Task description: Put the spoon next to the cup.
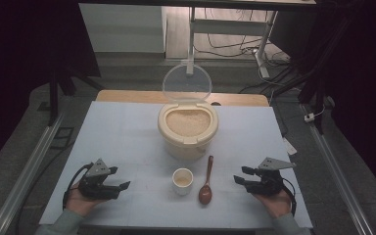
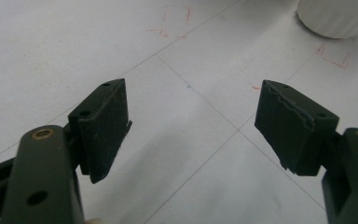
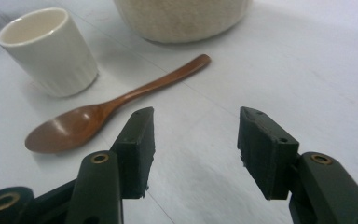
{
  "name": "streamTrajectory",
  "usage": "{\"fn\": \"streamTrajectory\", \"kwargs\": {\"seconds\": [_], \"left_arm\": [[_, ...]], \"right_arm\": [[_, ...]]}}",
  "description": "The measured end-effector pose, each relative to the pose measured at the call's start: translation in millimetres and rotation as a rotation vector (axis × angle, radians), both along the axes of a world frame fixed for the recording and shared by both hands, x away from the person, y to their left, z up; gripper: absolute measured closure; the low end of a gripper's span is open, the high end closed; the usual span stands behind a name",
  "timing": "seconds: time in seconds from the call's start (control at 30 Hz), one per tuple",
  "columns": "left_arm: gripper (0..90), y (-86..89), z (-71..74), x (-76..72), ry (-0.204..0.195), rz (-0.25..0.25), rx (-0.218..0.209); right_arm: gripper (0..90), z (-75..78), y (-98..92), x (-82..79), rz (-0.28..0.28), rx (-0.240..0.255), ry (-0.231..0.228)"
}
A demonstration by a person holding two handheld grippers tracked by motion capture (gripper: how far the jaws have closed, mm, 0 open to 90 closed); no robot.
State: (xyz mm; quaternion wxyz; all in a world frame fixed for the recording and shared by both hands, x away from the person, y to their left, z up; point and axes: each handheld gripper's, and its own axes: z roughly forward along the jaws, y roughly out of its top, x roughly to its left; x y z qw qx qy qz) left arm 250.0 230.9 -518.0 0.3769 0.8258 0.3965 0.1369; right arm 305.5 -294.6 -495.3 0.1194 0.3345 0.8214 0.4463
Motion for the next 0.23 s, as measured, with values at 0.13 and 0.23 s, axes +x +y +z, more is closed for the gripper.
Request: {"fn": "streamTrajectory", "kwargs": {"seconds": [0.13, 0.23], "left_arm": [[25.1, -0.3, 0.1, -0.2, 0.0, 0.002, -0.002], [25.0, -0.2, 0.2, -0.2, -0.001, 0.002, -0.002]], "right_arm": [[46.2, -1.7, -4.0, -1.9, 0.0, -0.011, -0.003], [46.1, -2.1, -3.5, -2.3, 0.005, -0.025, -0.011]]}}
